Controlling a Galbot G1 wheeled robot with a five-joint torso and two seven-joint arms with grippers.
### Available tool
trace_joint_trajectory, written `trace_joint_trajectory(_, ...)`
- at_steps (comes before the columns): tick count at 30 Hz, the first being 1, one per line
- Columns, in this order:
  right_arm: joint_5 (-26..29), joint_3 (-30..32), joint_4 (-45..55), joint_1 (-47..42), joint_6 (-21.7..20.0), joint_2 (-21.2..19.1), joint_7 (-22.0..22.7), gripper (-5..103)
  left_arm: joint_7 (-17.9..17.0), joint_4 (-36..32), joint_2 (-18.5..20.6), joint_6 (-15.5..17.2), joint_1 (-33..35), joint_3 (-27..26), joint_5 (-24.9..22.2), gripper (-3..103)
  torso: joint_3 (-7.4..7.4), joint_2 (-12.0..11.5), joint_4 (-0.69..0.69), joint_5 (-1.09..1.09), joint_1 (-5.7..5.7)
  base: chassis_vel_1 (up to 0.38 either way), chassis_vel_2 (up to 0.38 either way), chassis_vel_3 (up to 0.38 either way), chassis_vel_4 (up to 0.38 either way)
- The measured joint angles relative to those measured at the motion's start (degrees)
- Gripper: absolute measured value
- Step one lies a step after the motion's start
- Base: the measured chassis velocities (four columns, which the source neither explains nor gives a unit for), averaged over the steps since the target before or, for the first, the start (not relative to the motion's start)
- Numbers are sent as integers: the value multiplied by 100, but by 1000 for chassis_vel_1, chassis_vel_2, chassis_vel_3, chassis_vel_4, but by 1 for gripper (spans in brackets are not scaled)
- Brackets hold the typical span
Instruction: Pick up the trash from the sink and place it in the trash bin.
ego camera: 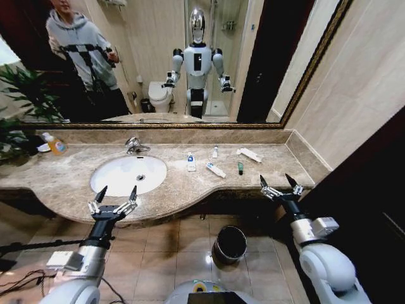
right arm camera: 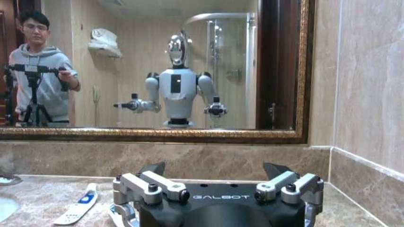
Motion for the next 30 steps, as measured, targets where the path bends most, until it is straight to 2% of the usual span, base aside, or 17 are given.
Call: trace_joint_trajectory(30, -66, 46, -20, -107, 156, 94, -98, 100, 0, 0, 0, 0, 0, 0, 0, 100, 0, 0, 0, 0, 0, 0, 0, 0, 0)
